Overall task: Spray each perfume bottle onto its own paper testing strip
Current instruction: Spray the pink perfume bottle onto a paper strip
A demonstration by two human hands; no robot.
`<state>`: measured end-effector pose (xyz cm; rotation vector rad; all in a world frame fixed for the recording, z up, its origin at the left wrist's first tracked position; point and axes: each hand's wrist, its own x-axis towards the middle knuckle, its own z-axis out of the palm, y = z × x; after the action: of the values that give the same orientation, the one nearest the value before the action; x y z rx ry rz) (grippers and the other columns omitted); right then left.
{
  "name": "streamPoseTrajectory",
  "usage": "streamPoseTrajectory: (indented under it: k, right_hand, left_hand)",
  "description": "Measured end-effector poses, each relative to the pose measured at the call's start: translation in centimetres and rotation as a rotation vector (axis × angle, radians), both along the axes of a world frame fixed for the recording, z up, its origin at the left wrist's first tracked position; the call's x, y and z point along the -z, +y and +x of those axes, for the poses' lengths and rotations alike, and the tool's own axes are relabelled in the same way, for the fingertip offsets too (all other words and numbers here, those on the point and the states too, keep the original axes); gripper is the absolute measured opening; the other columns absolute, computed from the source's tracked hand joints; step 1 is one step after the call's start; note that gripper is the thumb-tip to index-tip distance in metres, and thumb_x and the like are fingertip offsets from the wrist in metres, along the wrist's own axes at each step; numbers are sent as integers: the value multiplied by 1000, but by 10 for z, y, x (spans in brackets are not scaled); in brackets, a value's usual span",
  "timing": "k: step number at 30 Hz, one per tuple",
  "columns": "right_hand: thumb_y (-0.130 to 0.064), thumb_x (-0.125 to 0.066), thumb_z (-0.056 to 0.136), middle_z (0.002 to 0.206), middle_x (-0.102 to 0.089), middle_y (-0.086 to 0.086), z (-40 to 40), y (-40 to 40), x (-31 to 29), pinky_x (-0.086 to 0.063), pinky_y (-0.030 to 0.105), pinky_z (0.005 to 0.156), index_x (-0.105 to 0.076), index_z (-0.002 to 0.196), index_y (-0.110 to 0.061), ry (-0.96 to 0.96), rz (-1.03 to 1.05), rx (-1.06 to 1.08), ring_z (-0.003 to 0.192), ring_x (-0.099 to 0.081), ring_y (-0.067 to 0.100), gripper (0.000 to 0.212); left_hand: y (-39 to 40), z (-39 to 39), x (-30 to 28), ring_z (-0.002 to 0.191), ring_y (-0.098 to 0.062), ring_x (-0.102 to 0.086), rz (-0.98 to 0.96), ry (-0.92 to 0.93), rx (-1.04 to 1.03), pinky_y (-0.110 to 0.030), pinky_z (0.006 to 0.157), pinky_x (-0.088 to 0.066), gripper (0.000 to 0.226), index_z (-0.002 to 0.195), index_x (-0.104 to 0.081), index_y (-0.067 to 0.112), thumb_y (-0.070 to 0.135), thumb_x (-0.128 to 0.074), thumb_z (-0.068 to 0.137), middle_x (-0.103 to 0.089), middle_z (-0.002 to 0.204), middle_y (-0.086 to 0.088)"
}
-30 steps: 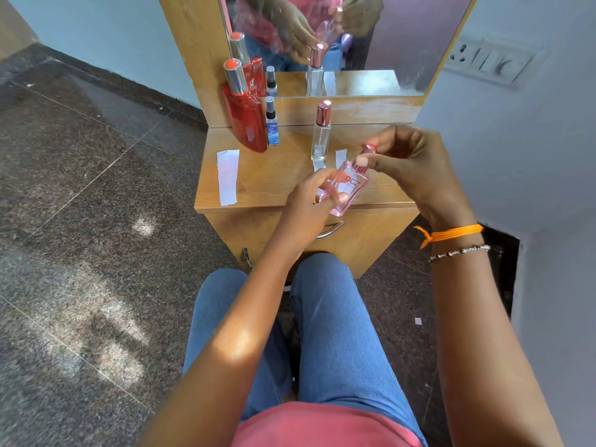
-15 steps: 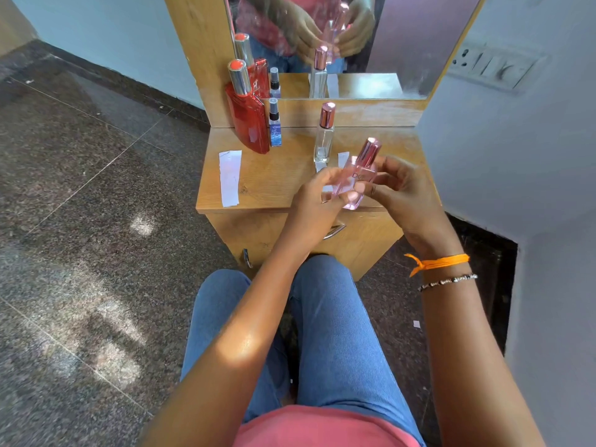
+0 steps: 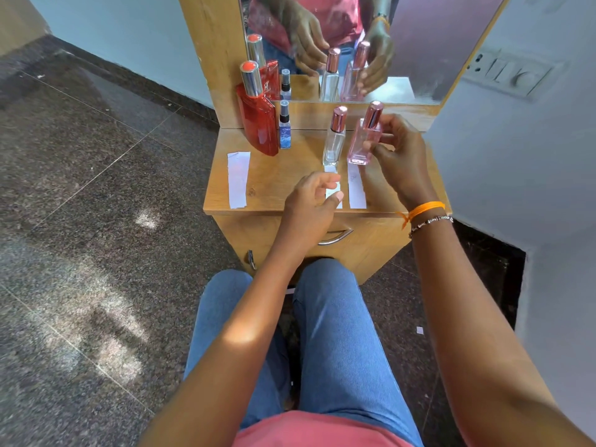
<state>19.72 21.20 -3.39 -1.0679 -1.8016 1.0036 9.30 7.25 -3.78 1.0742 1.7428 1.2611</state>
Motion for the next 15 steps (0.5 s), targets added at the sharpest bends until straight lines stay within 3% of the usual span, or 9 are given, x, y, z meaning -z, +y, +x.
streamPoseTrajectory:
  k: [5,7,10,13,15]
  right_hand:
    - [7,-60,78,94,-65,-6,-4,0,5,-53,23,81,-61,107,-10,-28,-10,-10,88,-62,12,33]
    - [5,-62,80,100,-64,-4,-3,-1,5,-52,17,81,-59,114,-10,-30,-22,-8,91,-62,10,37]
    - [2,-63,80,111,-60,-1,3,-12,5,-49,14,84,-52,121,-12,11,13,94,97,-59,10,45]
    - [-1,-63,80,97,-60,4,1,-39,6,-48,19,74,-56,105,-11,70,174,250,83,-58,15,28]
    - [2,-59,80,85,-60,1,-10,-62,7,-45,18,67,-59,92,-12,81,211,198,72,-56,13,19]
  left_hand:
    - [1,-1,0,106,-7,-52,-2,8,-1,-20,92,-42,28,117,-59,17,12,-57,90,-60,117,1]
    - [0,-2,0,104,-7,-52,-3,11,-5,-20,92,-42,27,116,-60,18,11,-57,90,-60,113,2]
    - [-2,-6,-1,98,-4,-53,1,43,-20,-12,84,-41,25,113,-61,19,10,-56,90,-61,111,2]
    - [-8,-18,-1,86,0,-53,24,172,-66,1,72,-37,22,107,-63,19,8,-54,90,-60,105,4]
    - [-14,-30,1,85,-5,-54,28,244,-152,-7,75,-40,24,103,-64,19,4,-52,89,-57,100,6]
